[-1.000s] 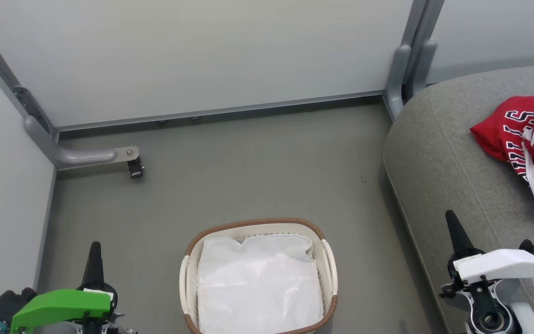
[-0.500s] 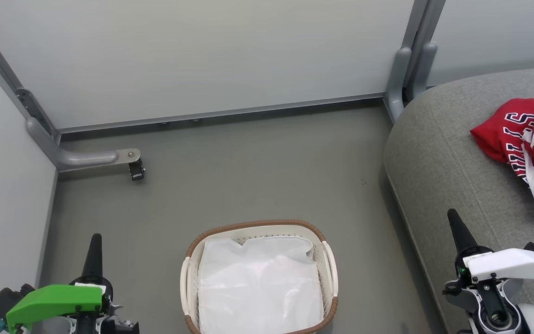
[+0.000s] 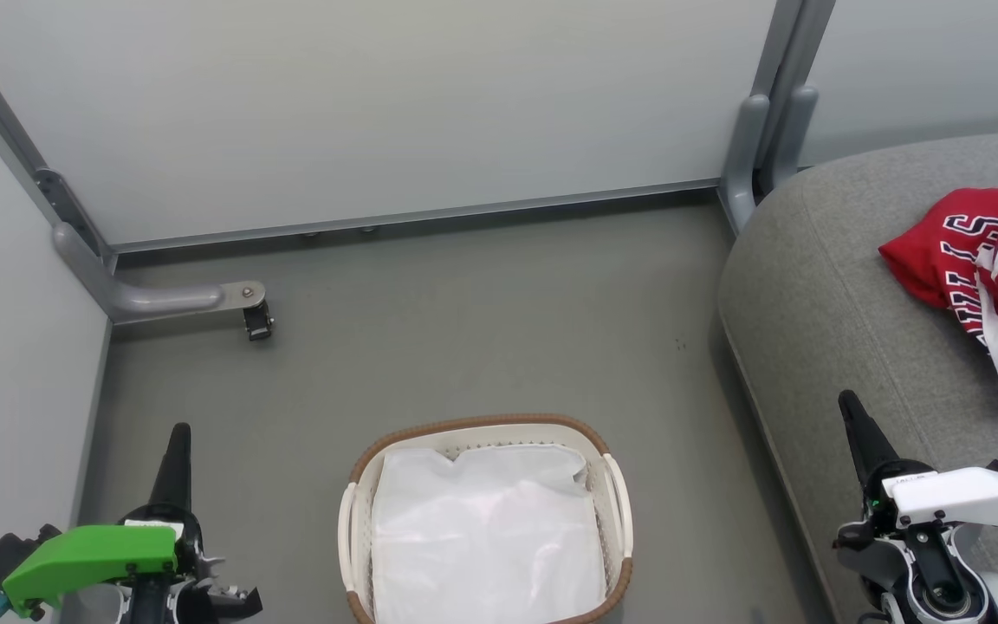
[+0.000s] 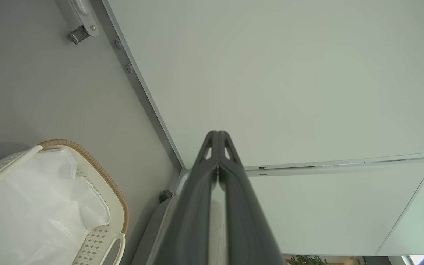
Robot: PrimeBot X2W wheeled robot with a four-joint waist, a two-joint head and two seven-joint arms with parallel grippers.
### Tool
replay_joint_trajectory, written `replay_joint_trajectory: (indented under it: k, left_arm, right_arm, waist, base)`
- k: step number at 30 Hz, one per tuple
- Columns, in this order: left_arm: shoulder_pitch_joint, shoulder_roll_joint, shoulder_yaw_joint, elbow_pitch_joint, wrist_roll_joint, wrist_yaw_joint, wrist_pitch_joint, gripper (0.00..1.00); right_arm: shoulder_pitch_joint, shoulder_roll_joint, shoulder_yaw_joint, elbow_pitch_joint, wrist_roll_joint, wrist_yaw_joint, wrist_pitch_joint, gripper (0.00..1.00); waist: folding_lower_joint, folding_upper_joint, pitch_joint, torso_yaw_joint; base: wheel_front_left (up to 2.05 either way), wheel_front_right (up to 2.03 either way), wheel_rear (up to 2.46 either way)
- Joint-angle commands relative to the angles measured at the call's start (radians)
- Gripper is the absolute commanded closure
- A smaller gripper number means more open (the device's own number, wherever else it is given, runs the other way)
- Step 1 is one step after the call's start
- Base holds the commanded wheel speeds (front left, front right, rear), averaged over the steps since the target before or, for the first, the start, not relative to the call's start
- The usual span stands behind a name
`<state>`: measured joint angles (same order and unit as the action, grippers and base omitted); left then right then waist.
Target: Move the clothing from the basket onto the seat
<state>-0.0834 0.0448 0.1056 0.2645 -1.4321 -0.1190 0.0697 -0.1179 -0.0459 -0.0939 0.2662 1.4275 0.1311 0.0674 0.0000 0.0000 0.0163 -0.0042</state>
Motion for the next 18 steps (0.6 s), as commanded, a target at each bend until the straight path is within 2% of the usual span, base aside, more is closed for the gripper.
replay_joint_trajectory:
  k: [1, 18]
  left_arm:
    - [-0.021, 0.008, 0.006, -0.007, -0.023, -0.006, 0.005, 1.0]
    - [-0.032, 0.009, 0.01, -0.019, -0.143, -0.014, 0.037, 1.0]
  right_arm:
    - [0.006, -0.006, -0.006, -0.009, 0.024, 0.0, 0.008, 1.0]
    - [0.012, -0.007, -0.018, -0.021, 0.146, 0.0, 0.04, 1.0]
  waist:
    - [0.0, 0.0, -0.001, 0.0]
    - [0.0, 0.0, -0.01, 0.003]
  base:
    - [0.0, 0.0, 0.0]
    - [0.0, 0.0, 0.0]
